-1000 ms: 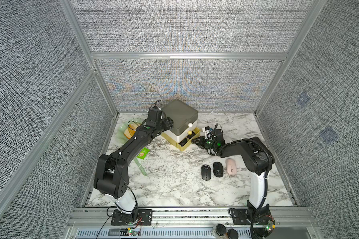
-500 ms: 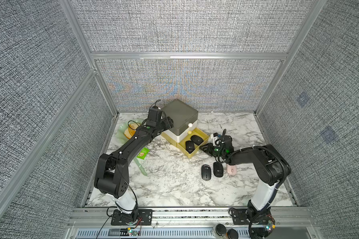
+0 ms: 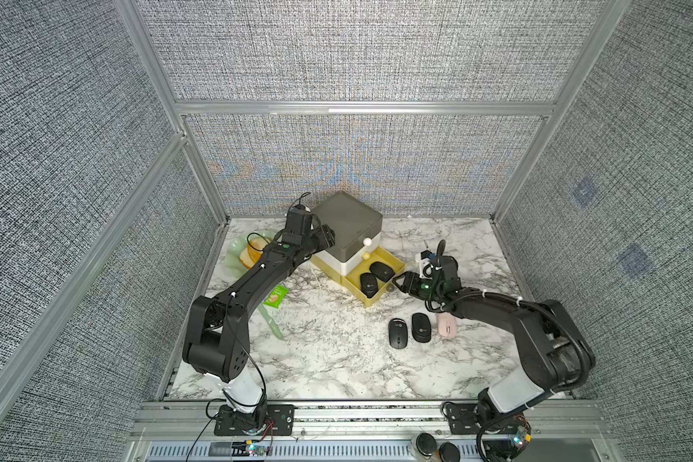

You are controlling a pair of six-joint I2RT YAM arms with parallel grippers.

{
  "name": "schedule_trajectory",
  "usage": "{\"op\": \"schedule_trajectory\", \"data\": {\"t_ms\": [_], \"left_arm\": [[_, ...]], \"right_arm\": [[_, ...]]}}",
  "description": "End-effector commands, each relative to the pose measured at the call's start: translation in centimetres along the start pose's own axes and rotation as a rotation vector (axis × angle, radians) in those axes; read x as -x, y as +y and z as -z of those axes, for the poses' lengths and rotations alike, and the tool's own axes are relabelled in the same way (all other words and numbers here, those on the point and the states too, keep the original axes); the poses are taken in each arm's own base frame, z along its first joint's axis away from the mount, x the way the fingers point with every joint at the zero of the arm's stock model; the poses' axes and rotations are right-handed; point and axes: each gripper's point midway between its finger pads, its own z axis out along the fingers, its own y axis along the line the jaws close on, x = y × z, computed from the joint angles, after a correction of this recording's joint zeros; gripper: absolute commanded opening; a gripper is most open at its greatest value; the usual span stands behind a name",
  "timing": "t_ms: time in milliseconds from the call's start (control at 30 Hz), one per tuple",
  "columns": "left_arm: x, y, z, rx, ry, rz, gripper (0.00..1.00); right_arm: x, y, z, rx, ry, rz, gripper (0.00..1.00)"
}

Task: Take the mice out of the drawer
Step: Open the drawer in the storage box.

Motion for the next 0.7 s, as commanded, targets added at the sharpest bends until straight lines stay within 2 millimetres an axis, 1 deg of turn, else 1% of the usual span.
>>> {"op": "schedule_trajectory", "data": {"t_ms": [0, 33, 100, 133, 233, 333, 433, 500, 667], "left_arm": [[-2.2, 1.2, 0.3, 0.040, 0.084, -0.001, 0.70], [-2.1, 1.0, 0.5, 0.028, 0.080, -0.002, 0.70], [-2.1, 0.6, 0.7, 0.004, 0.075, -0.004, 0.71], [-2.1, 0.3, 0.7, -0.012, 0.074, -0.004, 0.71], [-2.1, 0.3, 0.7, -0.014, 0.082, 0.012, 0.72], [-2.0, 0.5, 0.9, -0.009, 0.086, 0.033, 0.72], [-2.1, 0.5, 0.9, -0.015, 0.090, 0.040, 0.72], [-2.2, 0.6, 0.9, -0.013, 0.091, 0.043, 0.72], [-2.2, 0.8, 0.8, -0.021, 0.083, 0.063, 0.72]], "right_arm": [[-0.3, -1.2, 1.3, -0.180, 0.076, 0.158, 0.60], [0.6, -0.2, 1.6, -0.200, 0.081, 0.224, 0.61], [1.3, 1.0, 1.5, -0.215, 0.114, 0.339, 0.62], [1.6, 1.2, 1.2, -0.229, 0.137, 0.384, 0.63], [2.2, 1.1, -0.2, -0.267, 0.221, 0.471, 0.64], [3.2, 1.4, -1.5, -0.266, 0.251, 0.547, 0.66], [4.1, 2.2, -2.7, -0.241, 0.271, 0.603, 0.70], [4.2, 2.3, -3.6, -0.236, 0.298, 0.629, 0.72], [2.7, 1.5, -5.5, -0.235, 0.381, 0.658, 0.74]]}}
